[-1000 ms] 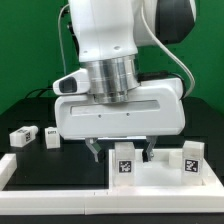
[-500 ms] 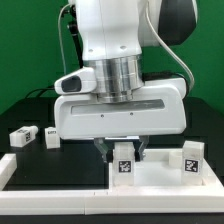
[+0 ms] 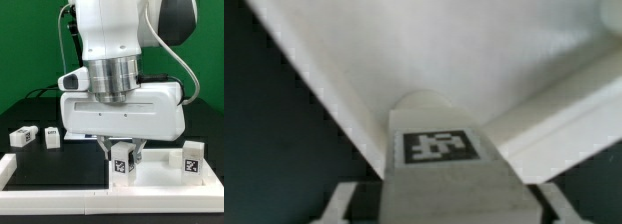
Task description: Assemble square table
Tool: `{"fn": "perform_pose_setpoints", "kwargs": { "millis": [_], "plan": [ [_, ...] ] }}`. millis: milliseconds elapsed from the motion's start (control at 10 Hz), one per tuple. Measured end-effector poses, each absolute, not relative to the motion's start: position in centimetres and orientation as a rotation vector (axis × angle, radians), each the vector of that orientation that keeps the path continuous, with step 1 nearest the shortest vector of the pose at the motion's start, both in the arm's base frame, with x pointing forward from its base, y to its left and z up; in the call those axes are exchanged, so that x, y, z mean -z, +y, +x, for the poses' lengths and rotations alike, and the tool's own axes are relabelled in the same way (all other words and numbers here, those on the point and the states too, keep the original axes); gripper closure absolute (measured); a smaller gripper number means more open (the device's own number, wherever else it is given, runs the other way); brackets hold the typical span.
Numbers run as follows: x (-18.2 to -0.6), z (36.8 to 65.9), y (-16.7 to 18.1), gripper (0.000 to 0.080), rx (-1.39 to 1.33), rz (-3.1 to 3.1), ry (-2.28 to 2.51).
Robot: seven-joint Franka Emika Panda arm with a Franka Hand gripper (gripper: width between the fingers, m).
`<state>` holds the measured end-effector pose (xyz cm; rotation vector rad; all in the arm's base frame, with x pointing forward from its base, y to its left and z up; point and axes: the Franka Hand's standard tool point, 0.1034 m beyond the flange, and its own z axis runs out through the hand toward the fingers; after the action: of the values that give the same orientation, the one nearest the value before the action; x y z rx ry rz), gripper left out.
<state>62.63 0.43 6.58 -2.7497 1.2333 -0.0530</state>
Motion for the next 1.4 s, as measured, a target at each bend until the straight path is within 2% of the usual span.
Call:
{"fn": "perform_pose_setpoints", "kwargs": {
  "millis": [400,800,1000,1200,1300,1400],
  "plan": [
    [-6.57,62.47,0.24,0.0508,-0.065,-2.33,1.803],
    [-6.56,62.45,0.63,0.0507,-0.099,-2.121,2.045],
    [-6.68,62.6,0.64,0.0507,-0.148,-1.77,2.343],
    [-6.59,62.58,0.55,0.0507,-0.14,-1.738,2.372],
    [-6.55,62.59,0.53,0.0451,-0.13,-1.793,2.328],
    [-6.51,62.57,0.52,0.0267,-0.11,-1.929,2.216]
  ]
}}
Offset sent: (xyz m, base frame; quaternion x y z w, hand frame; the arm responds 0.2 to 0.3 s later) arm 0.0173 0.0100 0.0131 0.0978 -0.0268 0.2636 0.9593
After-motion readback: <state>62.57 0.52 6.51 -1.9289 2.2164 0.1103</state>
